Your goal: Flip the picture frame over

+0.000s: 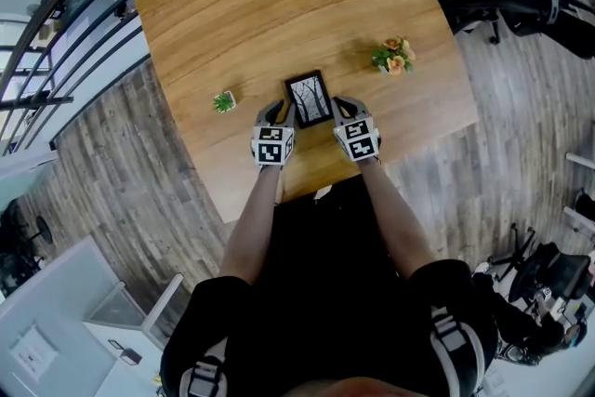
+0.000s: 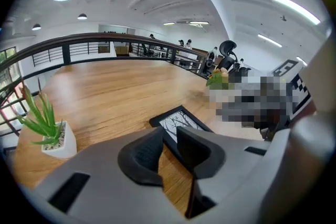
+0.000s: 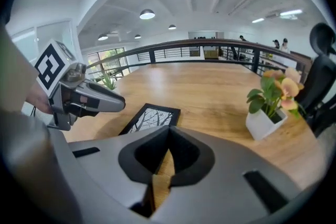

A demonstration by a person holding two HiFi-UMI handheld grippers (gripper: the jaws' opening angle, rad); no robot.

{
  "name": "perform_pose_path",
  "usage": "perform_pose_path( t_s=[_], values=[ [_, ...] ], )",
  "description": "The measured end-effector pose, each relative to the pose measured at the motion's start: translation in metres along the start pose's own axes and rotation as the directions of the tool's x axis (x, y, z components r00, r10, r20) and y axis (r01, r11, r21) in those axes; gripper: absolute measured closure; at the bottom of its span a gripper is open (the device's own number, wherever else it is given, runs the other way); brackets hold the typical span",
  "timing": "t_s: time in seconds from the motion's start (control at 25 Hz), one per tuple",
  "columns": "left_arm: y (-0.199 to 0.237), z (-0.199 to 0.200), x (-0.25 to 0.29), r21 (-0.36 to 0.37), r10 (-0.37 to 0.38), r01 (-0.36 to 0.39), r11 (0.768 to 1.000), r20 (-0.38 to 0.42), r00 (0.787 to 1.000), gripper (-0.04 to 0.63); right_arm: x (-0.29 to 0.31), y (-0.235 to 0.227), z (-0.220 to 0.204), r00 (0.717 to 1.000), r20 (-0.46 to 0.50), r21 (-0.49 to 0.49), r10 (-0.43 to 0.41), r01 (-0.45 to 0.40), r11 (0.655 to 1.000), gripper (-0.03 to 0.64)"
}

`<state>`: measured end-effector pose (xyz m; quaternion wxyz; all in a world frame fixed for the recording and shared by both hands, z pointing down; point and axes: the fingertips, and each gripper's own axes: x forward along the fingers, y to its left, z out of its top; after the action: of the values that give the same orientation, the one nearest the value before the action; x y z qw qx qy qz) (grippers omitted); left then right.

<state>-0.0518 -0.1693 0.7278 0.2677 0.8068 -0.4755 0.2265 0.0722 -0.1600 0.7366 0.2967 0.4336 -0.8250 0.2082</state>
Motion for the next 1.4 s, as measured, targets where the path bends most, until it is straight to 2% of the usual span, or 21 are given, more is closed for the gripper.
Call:
perform_pose_path(
  t_s=[0.08, 0.32, 0.44, 0.76, 1.4],
  values=[
    [0.002, -0.001, -0.008, 0.017, 0.007, -0.007, 1.000, 0.003, 1.000, 0.530, -0.005, 0.004, 0.001, 1.000, 0.000, -0.028, -0.019, 0.019, 0.999, 0.612],
    [0.003, 0.006, -0.033, 0.069, 0.010, -0.012, 0.998, 0.037, 0.999, 0.561, -0.017, 0.013, 0.000, 0.999, 0.011, -0.044, -0.043, 0.044, 0.998, 0.611],
    [0.000, 0.007, -0.042, 0.076, -0.016, 0.012, 0.997, 0.052, 0.999, 0.574, -0.024, 0.016, 0.000, 0.998, 0.023, -0.041, -0.053, 0.054, 0.998, 0.612],
    [-0.008, 0.001, -0.061, 0.099, -0.073, 0.068, 0.993, 0.042, 0.996, 0.575, -0.044, 0.024, -0.003, 0.996, 0.040, -0.030, -0.086, 0.087, 0.996, 0.612],
    [-0.010, -0.003, -0.089, 0.128, -0.103, 0.094, 0.987, 0.067, 0.992, 0.575, -0.066, 0.039, -0.012, 0.991, 0.046, -0.037, -0.129, 0.131, 0.991, 0.612]
  ],
)
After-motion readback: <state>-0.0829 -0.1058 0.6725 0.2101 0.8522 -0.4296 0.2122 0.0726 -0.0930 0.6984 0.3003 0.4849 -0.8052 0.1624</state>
